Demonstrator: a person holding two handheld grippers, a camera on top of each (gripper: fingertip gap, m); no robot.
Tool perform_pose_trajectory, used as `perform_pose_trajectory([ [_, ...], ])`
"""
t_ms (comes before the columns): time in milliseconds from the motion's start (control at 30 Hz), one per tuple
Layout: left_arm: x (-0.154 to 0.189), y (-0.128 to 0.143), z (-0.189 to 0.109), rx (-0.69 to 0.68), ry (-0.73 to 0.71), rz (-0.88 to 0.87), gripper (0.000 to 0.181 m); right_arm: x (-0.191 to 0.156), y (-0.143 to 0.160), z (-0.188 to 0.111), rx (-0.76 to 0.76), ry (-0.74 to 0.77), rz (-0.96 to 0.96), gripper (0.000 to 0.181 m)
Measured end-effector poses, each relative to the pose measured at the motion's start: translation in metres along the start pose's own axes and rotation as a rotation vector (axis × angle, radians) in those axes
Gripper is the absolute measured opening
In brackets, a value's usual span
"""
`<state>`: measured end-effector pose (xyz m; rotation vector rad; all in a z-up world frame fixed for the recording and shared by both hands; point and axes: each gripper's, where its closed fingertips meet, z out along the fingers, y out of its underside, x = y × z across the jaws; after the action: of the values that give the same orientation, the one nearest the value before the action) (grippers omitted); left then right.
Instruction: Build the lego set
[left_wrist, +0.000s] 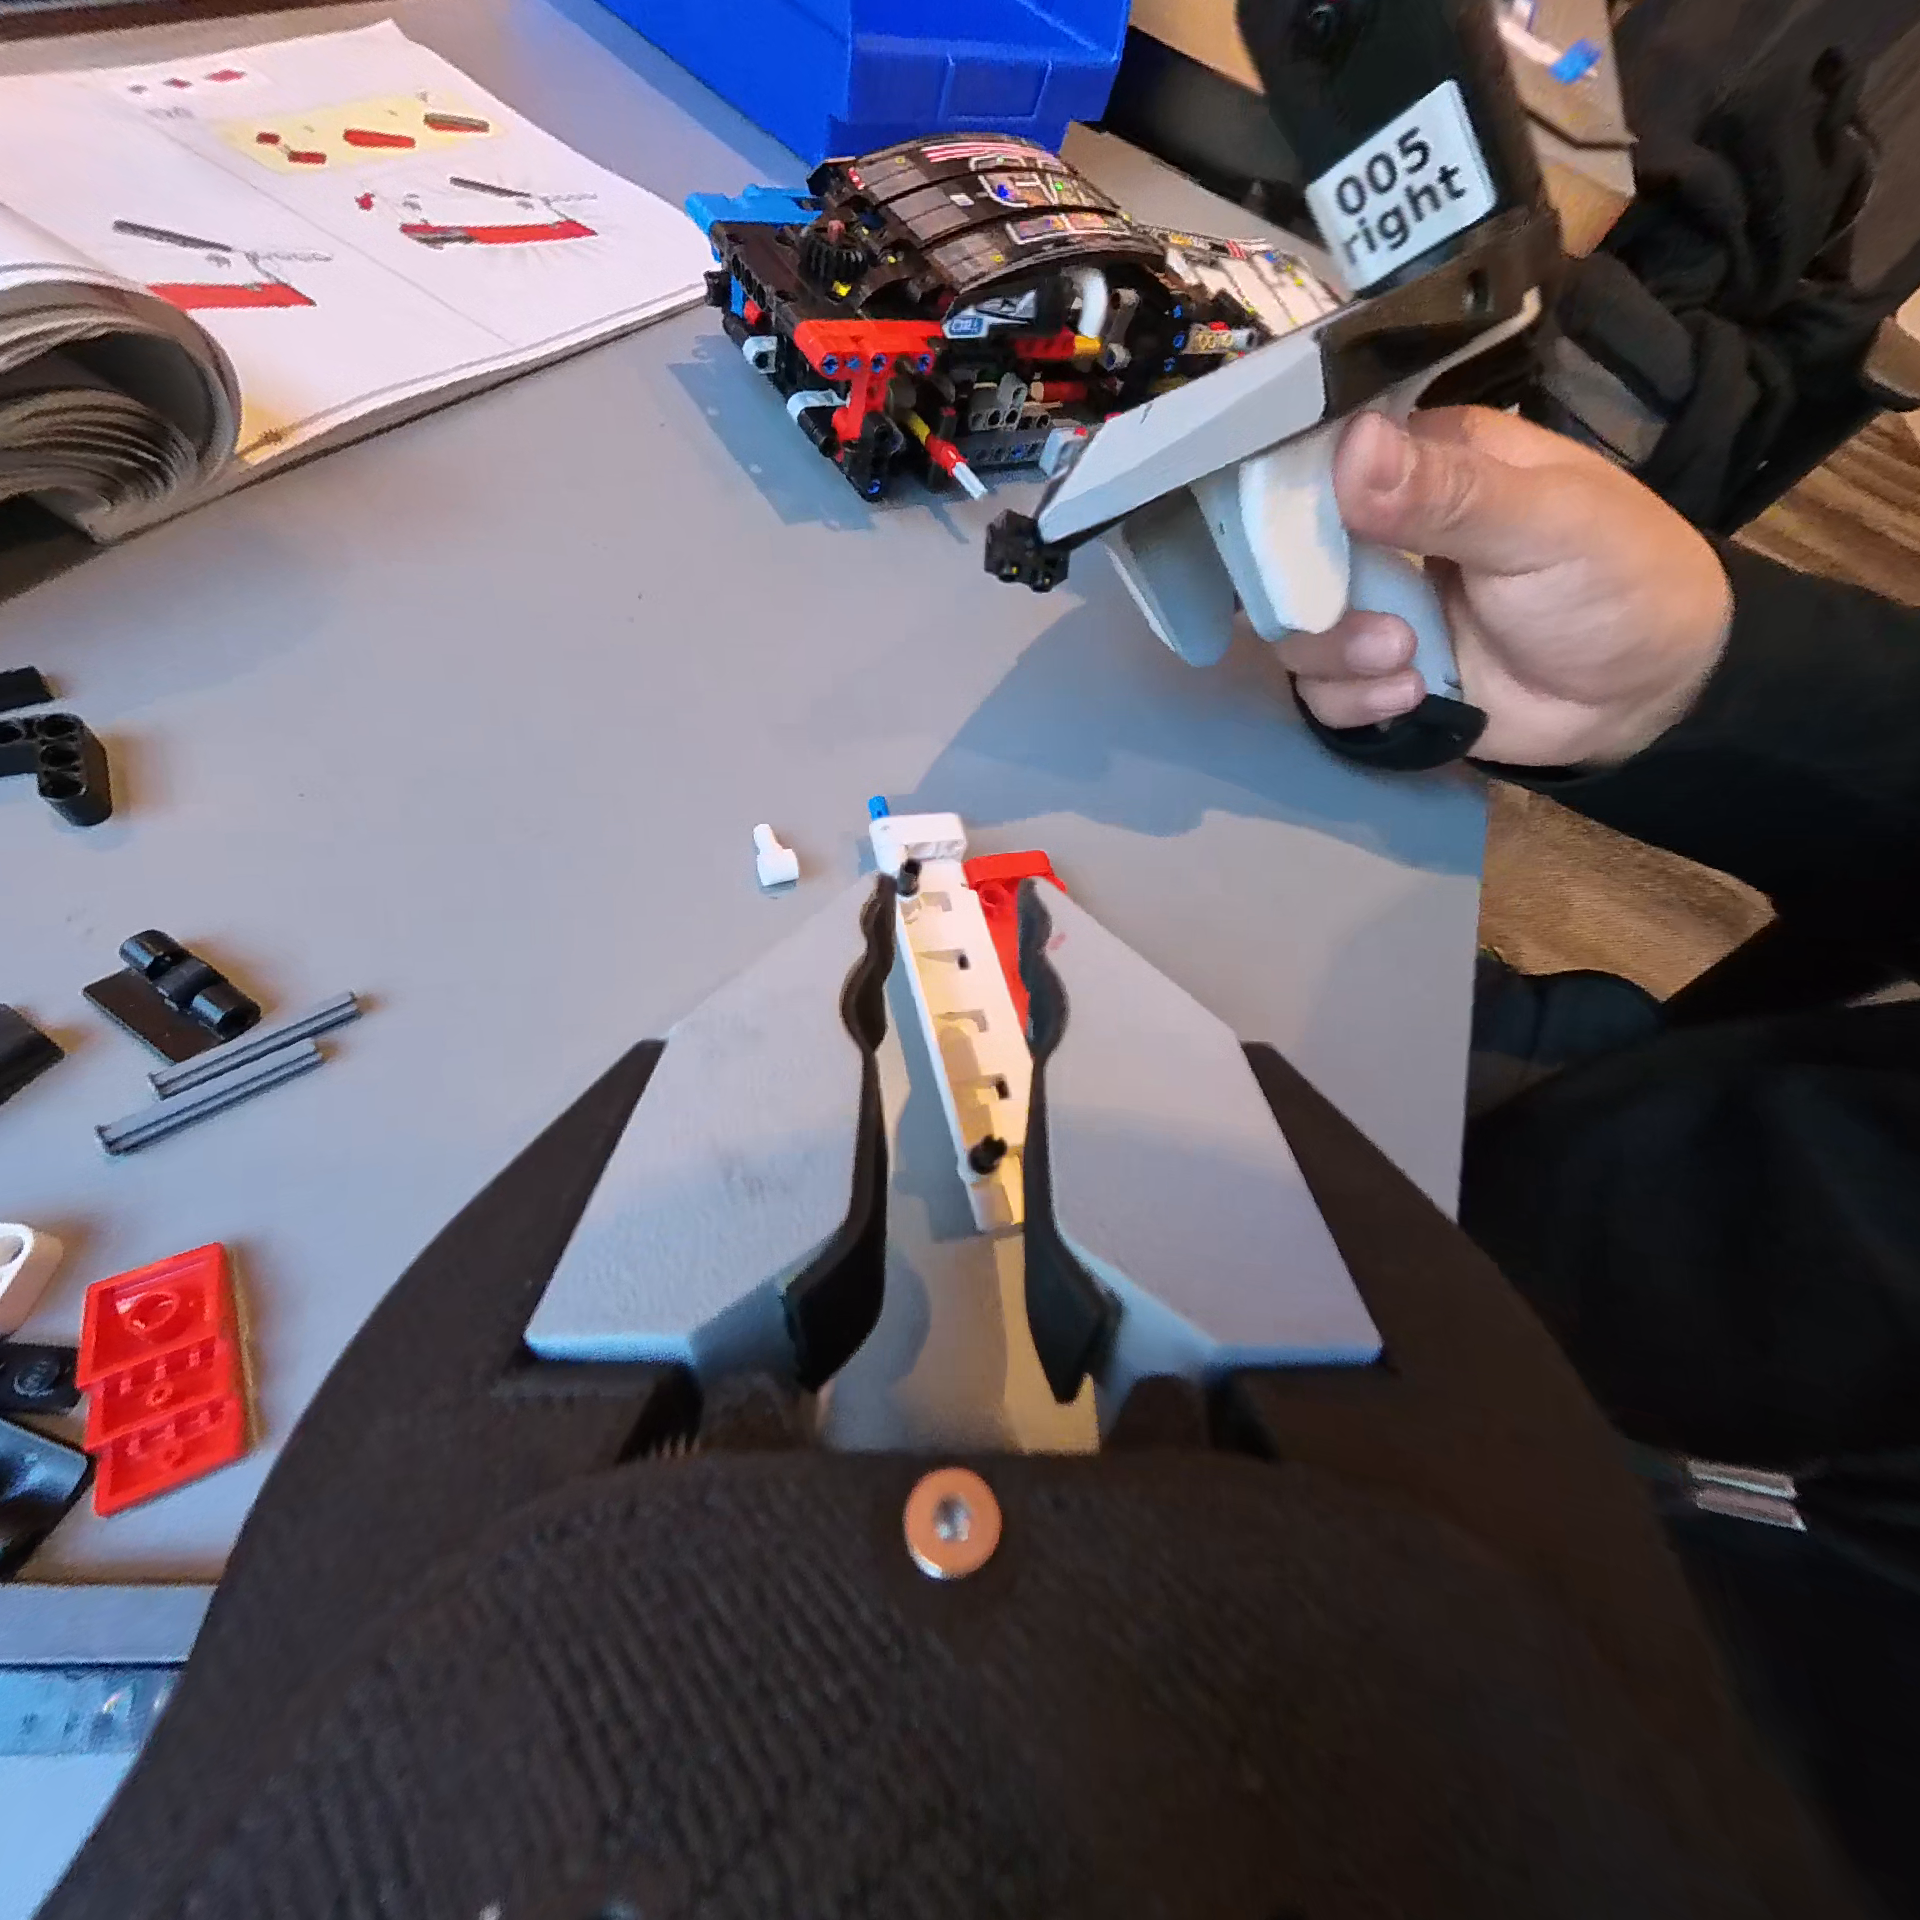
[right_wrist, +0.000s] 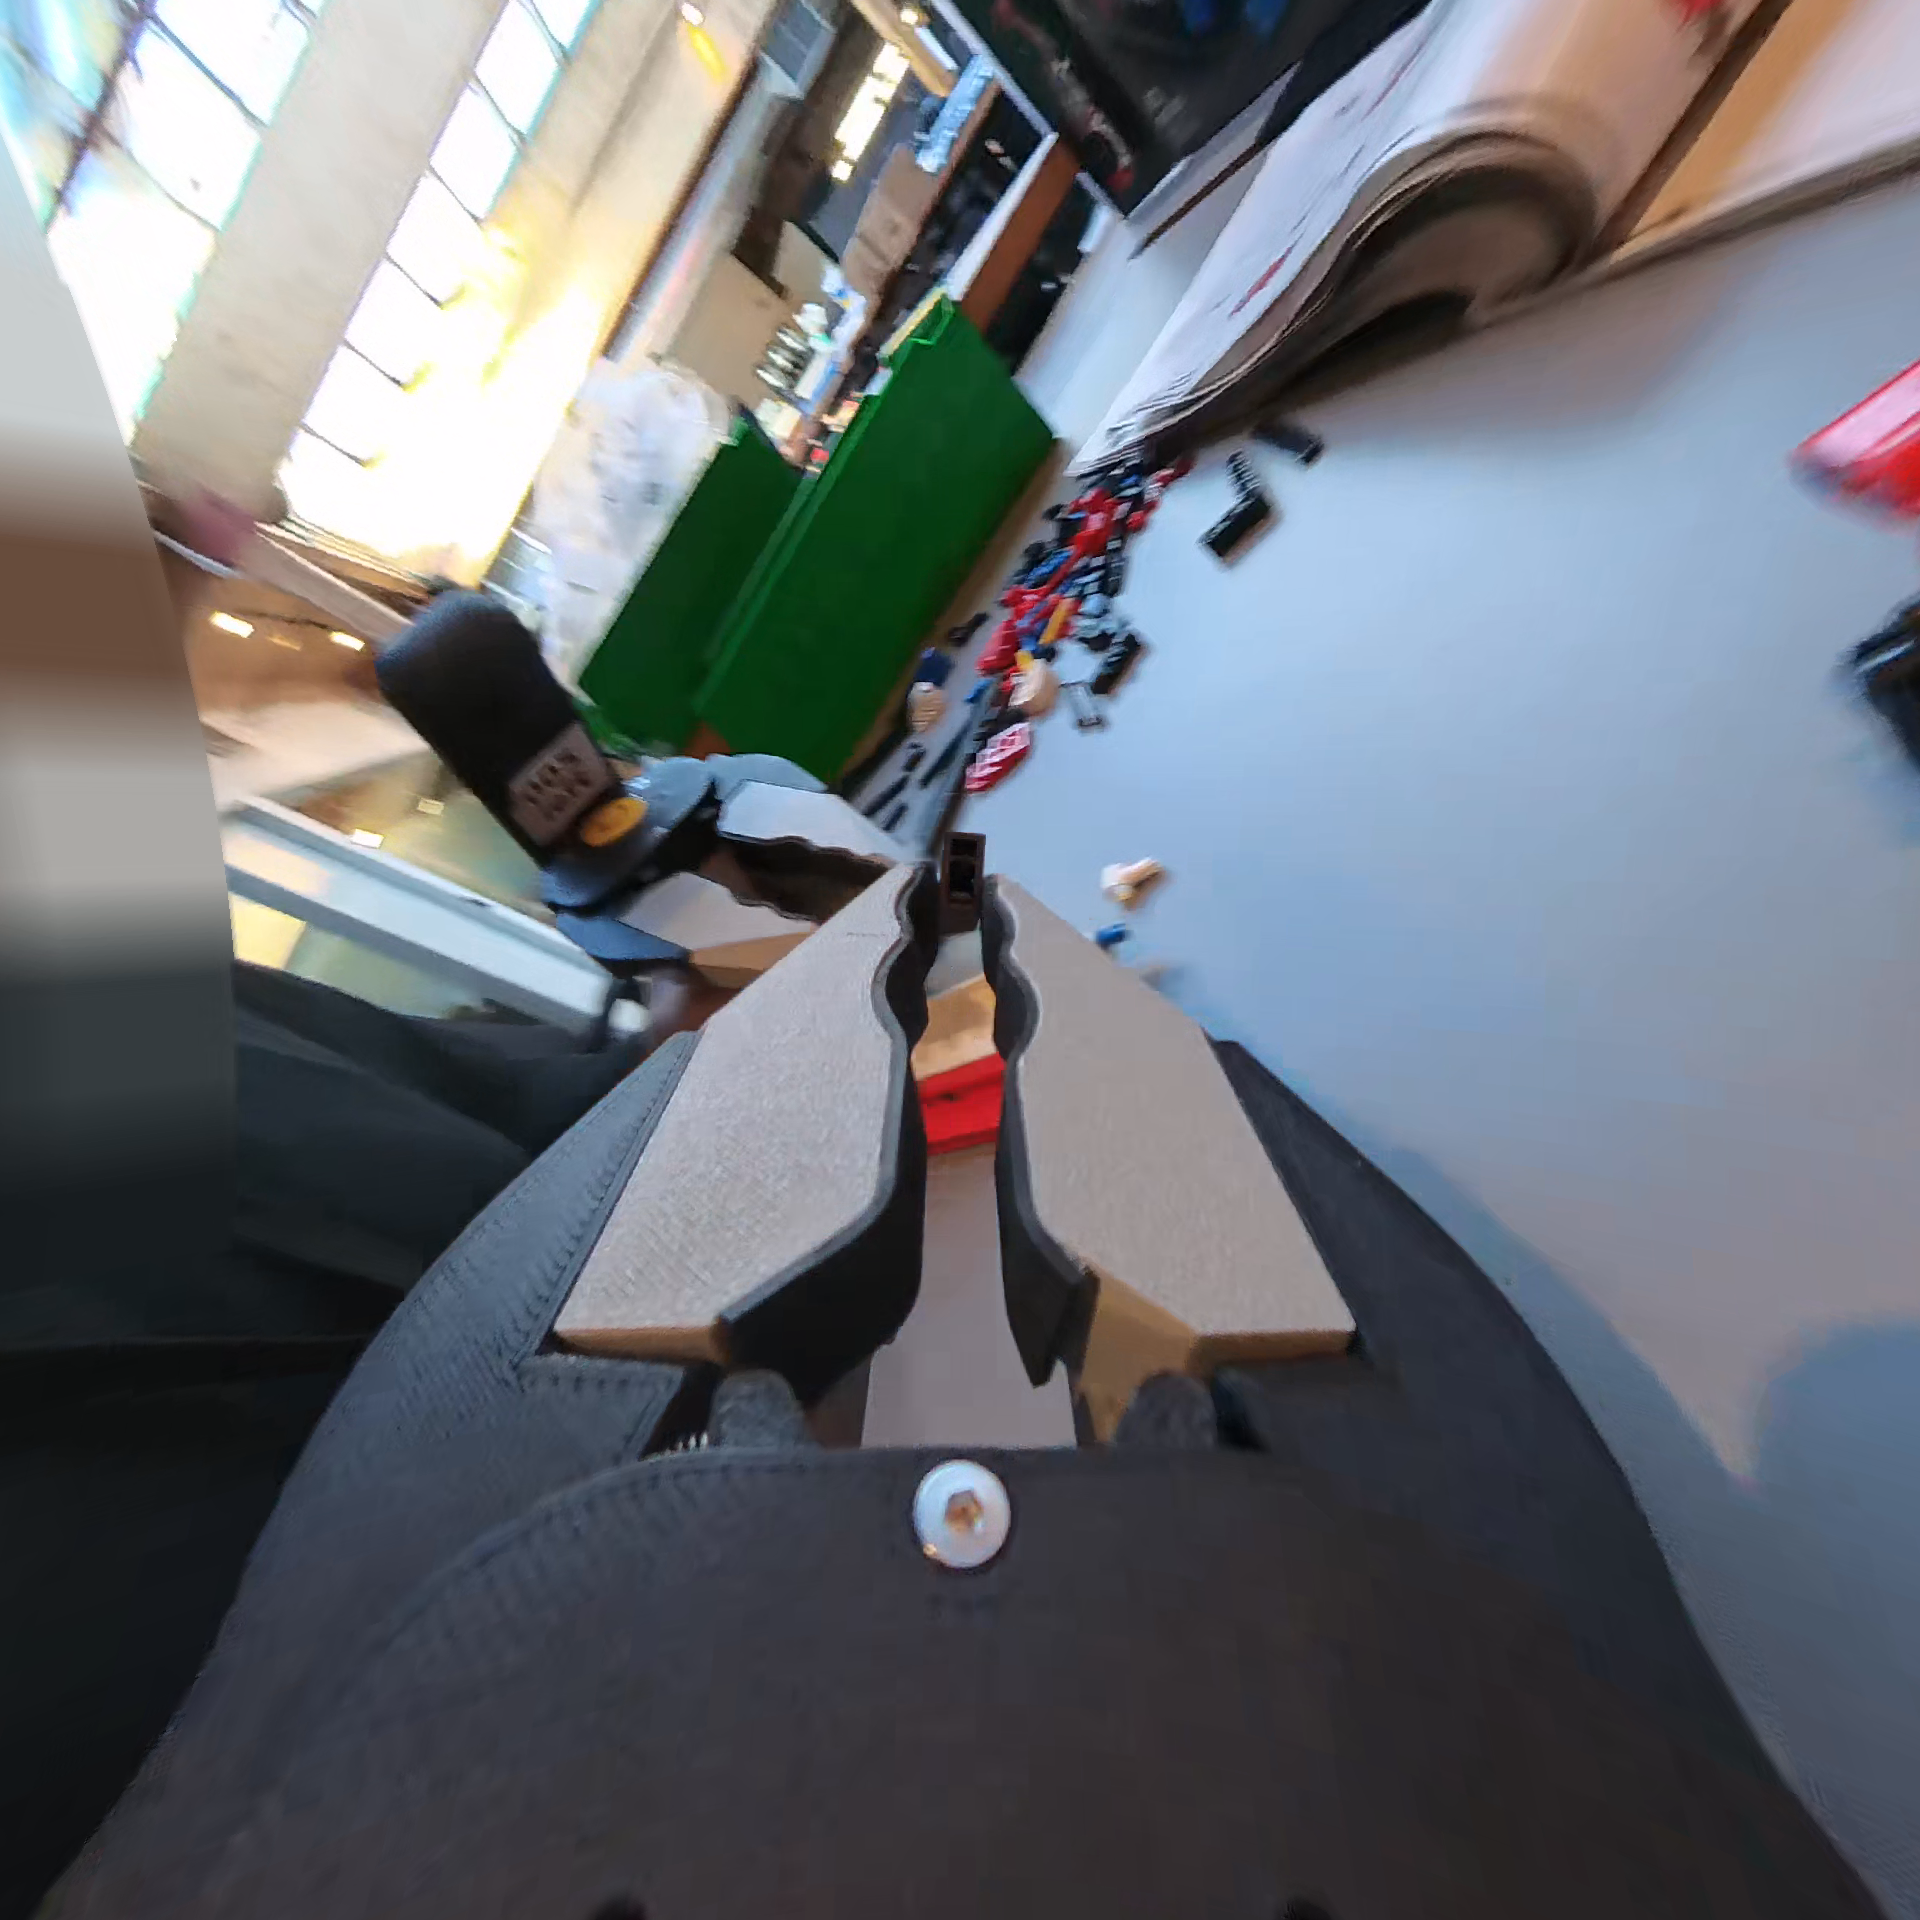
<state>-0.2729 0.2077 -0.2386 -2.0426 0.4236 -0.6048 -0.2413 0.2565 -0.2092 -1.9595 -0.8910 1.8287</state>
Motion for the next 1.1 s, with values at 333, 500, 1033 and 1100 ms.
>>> perform_pose_trajectory([
  [333, 0.017, -0.006, 0.001, 0.047, -0.035, 0.197, 0.029, -0.021, 0.014, 0.013, -0.001, -0.12, 0.136, 0.006],
  [500, 0.02, -0.008, 0.002, 0.065, -0.075, 0.268, 0.03, -0.021, 0.023, 0.019, -0.032, -0.084, 0.093, 0.005],
  [1033, 0.017, -0.011, 0.0, 0.082, -0.071, 0.228, 0.026, -0.007, 0.006, 0.015, 0.022, 0.003, -0.023, 0.006],
  [1100, 0.016, -0.012, 0.0, 0.086, -0.064, 0.215, 0.025, -0.003, 0.002, 0.016, 0.028, 0.008, -0.029, 0.005],
])
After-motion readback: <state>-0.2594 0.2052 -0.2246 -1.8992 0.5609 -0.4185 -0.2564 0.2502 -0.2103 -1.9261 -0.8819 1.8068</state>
